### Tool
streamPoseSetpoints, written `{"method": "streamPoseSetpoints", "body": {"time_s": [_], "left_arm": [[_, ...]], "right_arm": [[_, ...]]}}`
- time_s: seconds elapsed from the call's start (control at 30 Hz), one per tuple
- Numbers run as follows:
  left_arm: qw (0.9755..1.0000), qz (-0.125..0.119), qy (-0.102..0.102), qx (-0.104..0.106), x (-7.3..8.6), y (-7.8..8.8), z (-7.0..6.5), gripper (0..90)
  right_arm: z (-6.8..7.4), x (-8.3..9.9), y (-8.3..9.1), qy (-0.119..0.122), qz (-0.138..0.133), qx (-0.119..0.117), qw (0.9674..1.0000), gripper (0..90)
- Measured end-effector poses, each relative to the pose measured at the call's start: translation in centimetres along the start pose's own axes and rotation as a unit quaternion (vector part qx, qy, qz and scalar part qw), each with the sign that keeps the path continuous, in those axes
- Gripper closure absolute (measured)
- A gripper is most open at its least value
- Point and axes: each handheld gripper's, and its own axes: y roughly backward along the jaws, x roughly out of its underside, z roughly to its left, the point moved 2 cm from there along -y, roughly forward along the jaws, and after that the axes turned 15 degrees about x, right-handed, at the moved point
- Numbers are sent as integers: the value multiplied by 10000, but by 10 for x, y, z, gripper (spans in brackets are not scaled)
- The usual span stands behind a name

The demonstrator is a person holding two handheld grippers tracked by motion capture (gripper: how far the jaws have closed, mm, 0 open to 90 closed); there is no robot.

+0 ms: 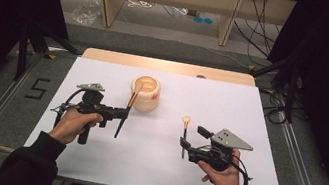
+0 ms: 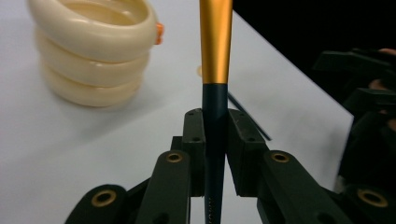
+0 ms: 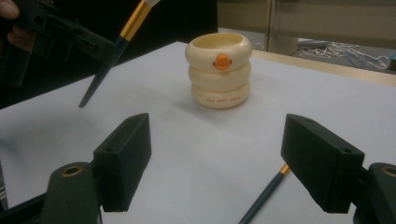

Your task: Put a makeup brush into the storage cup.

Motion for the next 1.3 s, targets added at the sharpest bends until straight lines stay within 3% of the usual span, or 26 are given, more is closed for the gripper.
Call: {"method": "streamPoseSetpoints", "body": {"time_s": [0.1, 0.2, 0.27, 0.37, 0.57, 0.7, 0.73, 0.87, 1.17, 1.23, 1.3], "left_arm": [[9998, -29, 13, 204, 3, -6, -6, 782], [9997, 3, -23, 247, 5, -11, -11, 782], [9995, -19, -59, 314, 7, -14, -15, 782], [9992, 42, -114, 374, 9, -18, -20, 782], [9989, -7, -246, 392, 12, -23, -29, 782], [9978, 60, -551, 366, 13, -27, -37, 782], [9979, 58, -551, 331, 13, -27, -37, 782], [9976, 51, -599, 356, 14, -28, -39, 782], [9968, 11, -669, 437, 15, -32, -44, 782], [9967, -2, -678, 445, 15, -32, -44, 782], [9967, -7, -677, 441, 15, -32, -44, 782]], "right_arm": [[1, -4, -2, -144, -49, -77, 9999, 253], [6, -7, -5, -259, -160, -193, 9993, 252], [8, -9, -7, -224, -90, -264, 9994, 252], [14, -11, -12, -384, -56, -440, 9983, 253], [25, -18, -23, -570, -108, -767, 9954, 265], [31, -21, -29, -698, -30, -932, 9932, 279], [32, -22, -32, -677, -194, -930, 9932, 282], [36, -25, -35, -664, -13, -971, 9931, 292], [43, -30, -49, -934, -168, -1306, 9869, 386], [47, -31, -50, -1064, -67, -1420, 9841, 414], [49, -32, -52, -1058, -86, -1467, 9835, 441]]}}
